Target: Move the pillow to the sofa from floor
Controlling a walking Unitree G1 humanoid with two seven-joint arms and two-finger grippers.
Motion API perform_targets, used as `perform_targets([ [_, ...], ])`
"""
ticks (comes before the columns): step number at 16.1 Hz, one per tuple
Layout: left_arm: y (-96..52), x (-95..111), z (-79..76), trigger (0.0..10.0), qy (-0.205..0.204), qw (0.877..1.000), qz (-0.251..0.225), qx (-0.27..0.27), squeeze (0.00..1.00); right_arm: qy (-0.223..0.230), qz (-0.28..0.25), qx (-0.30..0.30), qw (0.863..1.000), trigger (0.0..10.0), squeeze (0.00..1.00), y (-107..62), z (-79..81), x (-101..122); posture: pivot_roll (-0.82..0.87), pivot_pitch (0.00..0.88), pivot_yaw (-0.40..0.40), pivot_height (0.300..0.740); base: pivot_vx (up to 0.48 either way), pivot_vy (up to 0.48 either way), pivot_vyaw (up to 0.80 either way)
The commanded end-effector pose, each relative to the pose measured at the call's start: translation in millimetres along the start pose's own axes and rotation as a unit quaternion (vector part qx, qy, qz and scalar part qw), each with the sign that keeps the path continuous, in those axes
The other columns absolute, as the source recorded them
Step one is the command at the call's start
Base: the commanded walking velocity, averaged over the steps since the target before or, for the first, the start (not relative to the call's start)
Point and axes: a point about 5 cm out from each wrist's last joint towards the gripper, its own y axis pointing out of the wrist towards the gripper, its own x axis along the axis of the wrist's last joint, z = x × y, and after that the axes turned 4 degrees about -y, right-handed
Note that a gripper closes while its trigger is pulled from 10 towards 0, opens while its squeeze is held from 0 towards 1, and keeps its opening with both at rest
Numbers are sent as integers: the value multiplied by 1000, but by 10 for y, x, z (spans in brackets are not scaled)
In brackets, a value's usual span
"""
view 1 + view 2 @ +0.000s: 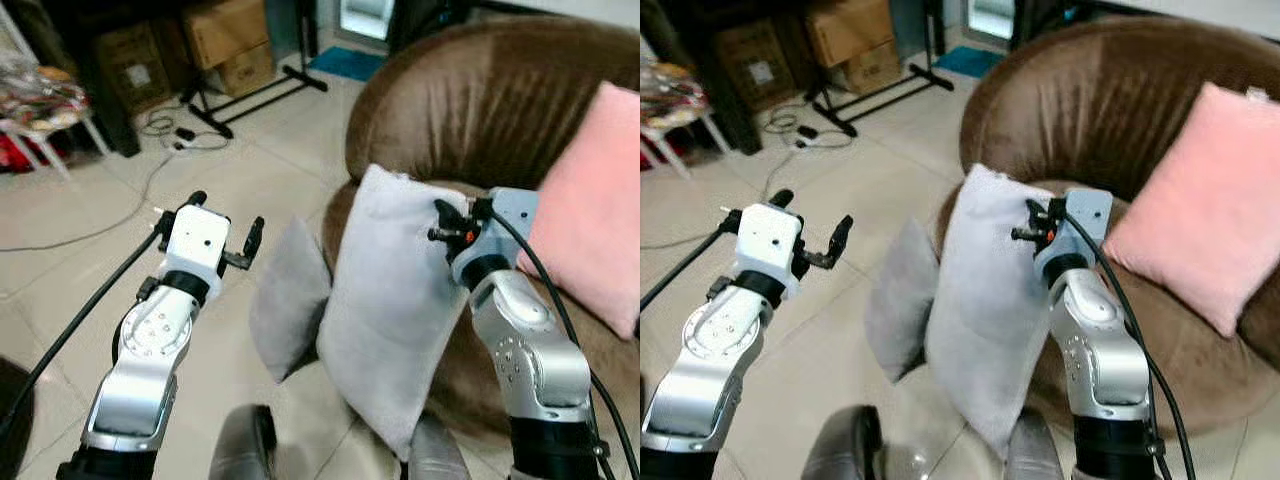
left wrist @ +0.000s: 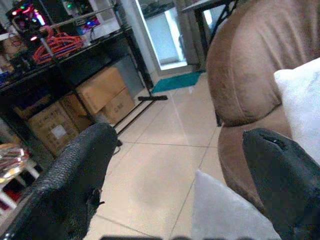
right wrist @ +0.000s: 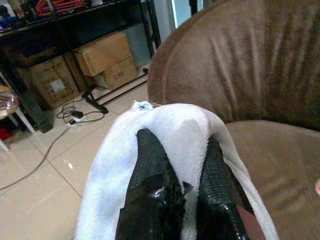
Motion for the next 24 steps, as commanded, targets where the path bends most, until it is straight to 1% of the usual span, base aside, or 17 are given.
perform_targets([
  [1,10,-7,26,10000,5,1000,2,3,0,-5,-38,-5,999,10000,0,-5,4,147,-94,0,56,676,0,0,0],
  [2,11,-7,23,10000,5,1000,2,2,0,-5,-38,-7,999,10000,0,-7,-3,150,-94,0,58,681,0,0,0],
  [3,31,16,19,10000,5,1000,-4,-1,0,8,-60,-13,998,10000,0,-15,-21,245,-99,0,66,696,0,0,0],
  [4,37,25,20,10000,5,1000,-6,-2,0,17,-71,-15,997,10000,0,-17,-26,297,-100,0,68,701,0,0,0],
  [5,41,30,20,10000,5,1000,-7,-2,0,31,-90,-16,995,10000,0,-18,-34,368,-100,0,68,706,0,0,0],
  [6,43,32,24,10000,5,1000,-8,-3,0,63,-134,-24,989,10000,0,-24,-78,552,-102,0,71,716,0,0,0],
  [7,42,32,26,10000,5,1000,-9,-3,0,71,-147,-28,986,10000,0,-27,-97,606,-102,0,71,721,0,0,0],
  [8,40,30,27,10000,5,1000,-9,-2,0,68,-146,-31,986,10000,0,-19,-119,613,-101,0,72,726,0,0,0],
  [9,36,22,27,10000,5,1000,-7,-2,0,58,-136,-35,988,10000,0,-8,-136,573,-102,0,74,731,0,0,0],
  [10,25,3,27,10000,7,1000,-4,-3,0,46,-113,-40,992,10000,0,-1,-146,471,-102,0,76,740,0,0,0],
  [13,12,-30,29,10000,10,1000,3,-1,0,45,-80,-41,995,10000,0,0,-109,333,-96,0,68,740,0,0,0],
  [16,2,-59,19,10000,16,1000,7,-2,0,43,-70,-31,996,10000,0,3,-75,292,-95,0,69,740,0,0,0],
  [17,4,-55,33,10000,20,1000,4,4,0,33,-58,-23,998,10000,0,5,-54,254,-94,0,69,740,0,0,0],
  [21,5,-48,40,10000,21,1000,2,5,0,30,-53,-21,998,10000,0,9,-39,235,-91,0,69,740,0,0,0],
  [24,4,-47,38,10000,22,1000,1,4,0,19,-35,-4,999,10000,0,19,15,190,-90,0,68,740,0,0,0],
])
